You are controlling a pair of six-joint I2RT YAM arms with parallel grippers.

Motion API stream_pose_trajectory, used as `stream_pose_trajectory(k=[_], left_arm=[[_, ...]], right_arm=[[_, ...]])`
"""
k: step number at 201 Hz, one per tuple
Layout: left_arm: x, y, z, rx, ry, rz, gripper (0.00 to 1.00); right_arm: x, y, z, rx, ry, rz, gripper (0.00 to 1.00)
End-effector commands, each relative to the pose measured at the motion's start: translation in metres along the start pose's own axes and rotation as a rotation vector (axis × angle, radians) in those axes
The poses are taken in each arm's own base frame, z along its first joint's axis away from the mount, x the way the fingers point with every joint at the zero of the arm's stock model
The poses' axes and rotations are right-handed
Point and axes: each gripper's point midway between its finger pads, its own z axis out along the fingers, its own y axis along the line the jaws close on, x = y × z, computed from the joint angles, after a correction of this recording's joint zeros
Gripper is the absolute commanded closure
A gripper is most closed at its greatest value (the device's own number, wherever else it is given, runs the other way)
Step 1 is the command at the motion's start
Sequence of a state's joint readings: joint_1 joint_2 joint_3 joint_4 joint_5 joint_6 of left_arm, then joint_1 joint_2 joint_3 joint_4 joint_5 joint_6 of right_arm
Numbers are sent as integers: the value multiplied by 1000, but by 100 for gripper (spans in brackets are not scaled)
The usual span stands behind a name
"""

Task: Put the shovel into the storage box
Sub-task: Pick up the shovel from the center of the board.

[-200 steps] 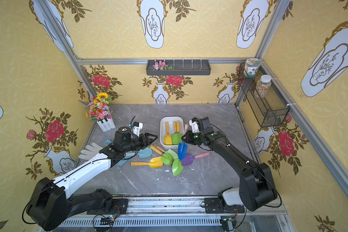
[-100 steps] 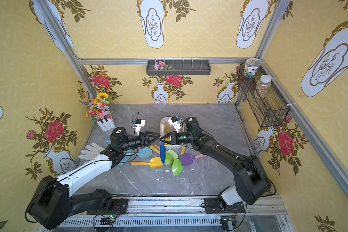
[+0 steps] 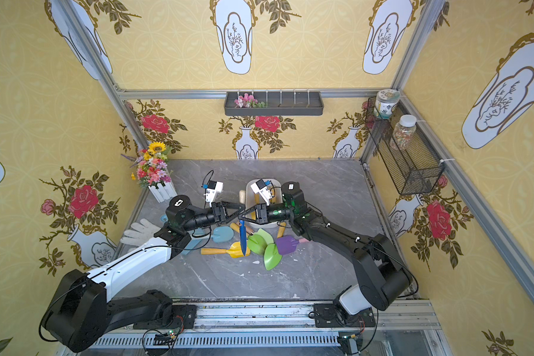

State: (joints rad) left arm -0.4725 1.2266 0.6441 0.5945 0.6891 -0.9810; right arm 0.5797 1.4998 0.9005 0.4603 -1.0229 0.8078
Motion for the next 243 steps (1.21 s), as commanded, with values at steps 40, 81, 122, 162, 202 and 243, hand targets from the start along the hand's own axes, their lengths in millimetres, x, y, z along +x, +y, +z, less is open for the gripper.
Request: stream_pose_trajectory(k=[40, 81, 122, 162, 202, 243], left_arm=[[2, -13, 0, 60, 19, 40, 79], [-3, -7, 2, 31, -5, 33, 90], [-19, 26, 8, -156, -44, 0, 93], [-51, 69, 15, -420, -102, -45, 93], [-76, 106, 27, -601, -111, -91, 90], [-102, 140, 41, -752, -100, -63, 90]], right_arm=[[1, 5, 1, -30, 1, -19, 81], [-1, -18, -10, 50, -29, 38, 51], [-5, -63, -65, 221, -129, 172, 45], [12, -103, -118, 541, -149, 267, 42], [32, -129, -153, 821, -139, 334, 42], [43, -135, -166, 925, -137, 344, 42]])
